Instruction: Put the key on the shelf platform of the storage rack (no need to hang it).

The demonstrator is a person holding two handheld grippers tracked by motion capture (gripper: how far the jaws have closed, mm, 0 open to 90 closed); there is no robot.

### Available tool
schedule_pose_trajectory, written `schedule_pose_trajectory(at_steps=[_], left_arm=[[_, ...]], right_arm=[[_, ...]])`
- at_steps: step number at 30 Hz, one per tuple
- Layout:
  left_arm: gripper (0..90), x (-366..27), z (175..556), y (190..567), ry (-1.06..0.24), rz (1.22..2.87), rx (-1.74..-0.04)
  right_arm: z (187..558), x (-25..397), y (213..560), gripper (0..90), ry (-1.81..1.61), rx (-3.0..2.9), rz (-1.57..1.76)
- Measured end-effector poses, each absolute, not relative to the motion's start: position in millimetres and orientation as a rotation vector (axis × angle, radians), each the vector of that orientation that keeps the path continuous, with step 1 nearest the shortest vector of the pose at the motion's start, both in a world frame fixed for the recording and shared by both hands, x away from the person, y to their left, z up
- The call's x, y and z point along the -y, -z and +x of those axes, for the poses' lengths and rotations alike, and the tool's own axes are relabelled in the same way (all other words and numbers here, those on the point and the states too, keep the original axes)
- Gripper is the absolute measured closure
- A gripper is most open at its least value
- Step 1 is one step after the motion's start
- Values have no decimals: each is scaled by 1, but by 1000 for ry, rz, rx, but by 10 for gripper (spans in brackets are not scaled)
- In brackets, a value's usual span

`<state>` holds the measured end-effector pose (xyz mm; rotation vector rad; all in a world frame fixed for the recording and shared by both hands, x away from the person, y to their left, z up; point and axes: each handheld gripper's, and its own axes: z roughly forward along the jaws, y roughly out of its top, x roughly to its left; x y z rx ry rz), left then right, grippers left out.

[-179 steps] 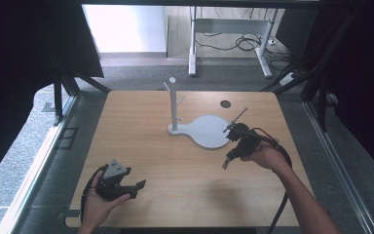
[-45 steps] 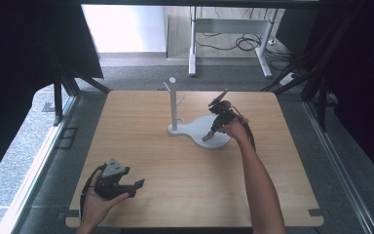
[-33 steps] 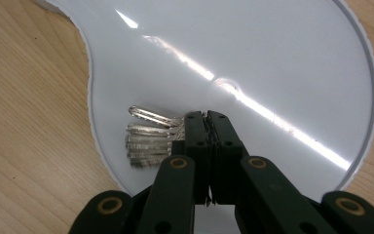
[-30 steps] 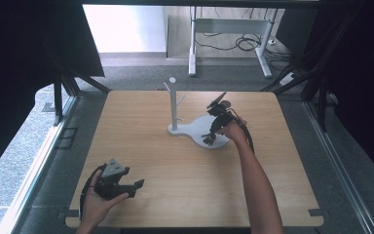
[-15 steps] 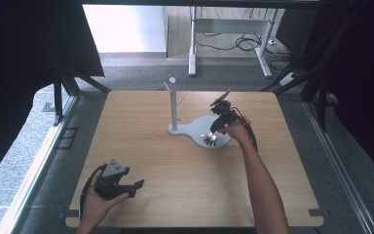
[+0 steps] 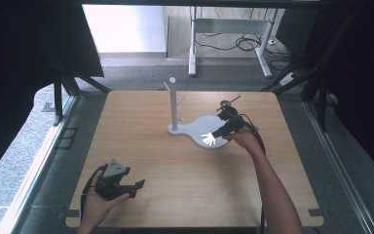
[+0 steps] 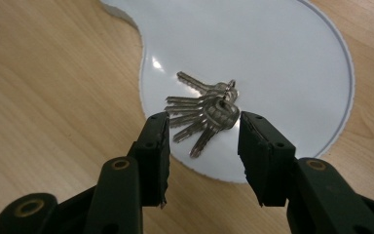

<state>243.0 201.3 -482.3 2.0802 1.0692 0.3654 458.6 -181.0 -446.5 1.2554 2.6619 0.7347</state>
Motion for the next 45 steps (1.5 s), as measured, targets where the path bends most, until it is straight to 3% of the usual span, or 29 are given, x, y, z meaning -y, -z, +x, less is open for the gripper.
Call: schedule_pose_trajectory(at_steps=[18,28,38,45], left_arm=[[273,-198,243,483,-366,2083,-1067],[272,-196,242,484,-366,2095,-1062],[272,-198,242,483,-373,2083,-1078],[272,-198,242,482,-376,2087,-1076]], right_arm=[[406,225,443,516,-906,-2617,1205],[355,261,452,505,-1025,-2527,1201],[308,294,494,501,-1077,-2435,1277],[297,308,517,503,-1070,-2413,1351]])
